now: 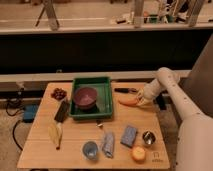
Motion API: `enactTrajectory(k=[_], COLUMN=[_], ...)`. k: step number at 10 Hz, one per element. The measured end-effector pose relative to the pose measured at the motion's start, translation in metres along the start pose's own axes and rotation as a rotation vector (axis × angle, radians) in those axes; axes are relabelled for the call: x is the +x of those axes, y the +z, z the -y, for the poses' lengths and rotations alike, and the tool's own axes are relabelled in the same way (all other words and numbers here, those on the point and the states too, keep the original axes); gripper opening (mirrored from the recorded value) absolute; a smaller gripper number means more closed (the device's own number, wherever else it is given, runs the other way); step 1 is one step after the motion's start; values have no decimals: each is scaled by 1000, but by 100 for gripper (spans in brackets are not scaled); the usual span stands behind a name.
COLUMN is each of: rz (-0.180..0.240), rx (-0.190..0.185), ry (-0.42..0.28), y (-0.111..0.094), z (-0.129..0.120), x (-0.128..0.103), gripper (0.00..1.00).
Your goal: Place pepper in table surface
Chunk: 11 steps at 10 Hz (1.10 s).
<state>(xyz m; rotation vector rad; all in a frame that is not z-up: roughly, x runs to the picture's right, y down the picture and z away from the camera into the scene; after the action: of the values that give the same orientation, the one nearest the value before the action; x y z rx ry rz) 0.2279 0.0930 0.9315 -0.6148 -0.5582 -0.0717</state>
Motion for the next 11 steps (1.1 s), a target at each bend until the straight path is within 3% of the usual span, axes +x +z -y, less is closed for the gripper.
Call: enactTrajectory(k=[5,6,7,11], rz=[-52,-54,-57,-72], rx=[-4,-3,2,2], ry=[5,6,7,14], y=[-1,-3,-5,-10], z=[-2,-2,-3,-3], x=[3,4,4,2], gripper=[68,75,80,80])
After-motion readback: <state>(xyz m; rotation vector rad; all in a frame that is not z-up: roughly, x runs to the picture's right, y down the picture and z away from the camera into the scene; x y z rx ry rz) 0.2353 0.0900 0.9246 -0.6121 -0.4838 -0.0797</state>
